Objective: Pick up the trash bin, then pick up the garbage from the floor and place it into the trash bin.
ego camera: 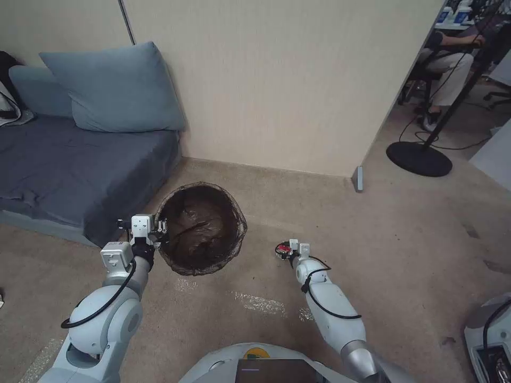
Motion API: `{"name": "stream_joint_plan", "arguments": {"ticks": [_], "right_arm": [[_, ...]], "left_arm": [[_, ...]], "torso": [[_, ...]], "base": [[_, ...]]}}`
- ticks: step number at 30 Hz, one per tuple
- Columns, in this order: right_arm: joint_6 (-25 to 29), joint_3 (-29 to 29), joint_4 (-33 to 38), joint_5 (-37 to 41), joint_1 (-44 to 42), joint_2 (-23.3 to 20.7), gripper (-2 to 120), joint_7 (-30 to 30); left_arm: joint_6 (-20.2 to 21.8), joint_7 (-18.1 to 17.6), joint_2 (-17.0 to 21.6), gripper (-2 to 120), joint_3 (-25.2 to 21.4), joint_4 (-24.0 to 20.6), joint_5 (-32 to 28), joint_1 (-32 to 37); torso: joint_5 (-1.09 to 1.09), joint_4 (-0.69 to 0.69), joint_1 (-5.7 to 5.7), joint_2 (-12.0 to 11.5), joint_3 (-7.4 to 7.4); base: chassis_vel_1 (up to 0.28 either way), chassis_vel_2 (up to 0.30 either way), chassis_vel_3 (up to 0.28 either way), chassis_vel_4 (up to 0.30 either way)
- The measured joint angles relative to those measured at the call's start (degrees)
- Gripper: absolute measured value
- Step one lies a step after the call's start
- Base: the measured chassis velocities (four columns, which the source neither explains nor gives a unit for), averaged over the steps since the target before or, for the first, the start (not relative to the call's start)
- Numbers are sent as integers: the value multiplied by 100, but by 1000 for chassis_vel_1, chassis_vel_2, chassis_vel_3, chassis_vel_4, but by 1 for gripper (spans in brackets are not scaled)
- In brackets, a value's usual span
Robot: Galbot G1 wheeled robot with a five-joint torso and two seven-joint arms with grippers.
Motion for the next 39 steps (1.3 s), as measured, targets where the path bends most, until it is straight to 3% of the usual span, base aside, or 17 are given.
{"name": "stream_joint_plan", "arguments": {"ticks": [14, 21, 26, 27, 30, 31, 35, 37, 39], "right_arm": [[10, 0, 125, 33, -91, -28, 3, 138], [66, 23, 348, 47, -146, -60, 0, 262], [-94, 39, 1822, 403, -441, -405, 0, 382], [-94, 39, 1822, 403, -441, -405, 0, 382], [-411, 82, 3028, 856, -696, -758, 0, 451], [-411, 82, 3028, 856, -696, -758, 0, 451], [-846, 324, 4676, 1394, -1041, -1266, 0, 464], [-912, 387, 4914, 1469, -1115, -1358, 0, 456], [-1085, 563, 5509, 1670, -1312, -1719, 0, 395]], "left_arm": [[0, 6, 3, 4, 23, 14, -2, -16], [-2, 7, 3, 4, 21, -2, -3, -6], [28, 6, 33, 4, -2, -47, -42, 7], [28, 6, 33, 4, -2, -47, -42, 7], [76, -9, 40, 4, -2, -58, -88, 8], [76, -9, 40, 4, -2, -58, -88, 8], [178, -65, 40, 4, 19, -60, -97, 3], [200, -70, 41, 4, 24, -60, -99, 2], [261, -85, 49, 4, 36, -59, -111, -6]], "torso": [[2, 1, 0, 0, 0], [1, 0, 0, 0, 0], [0, -1, 0, 0, 0], [0, -1, 0, 0, 0], [0, -1, 0, 0, 0], [0, -1, 0, 0, 0], [-1, -1, 0, 0, 0], [-1, -2, 0, 0, 0], [3, -2, 0, 0, 0]], "base": [[0, 0, 0, 0], [0, 0, 0, 0], [0, 0, 0, 0], [0, 0, 0, 0], [0, 0, 0, 0], [0, 0, 0, 0], [0, 0, 0, 0], [0, 0, 0, 0], [0, 0, 0, 0]]}}
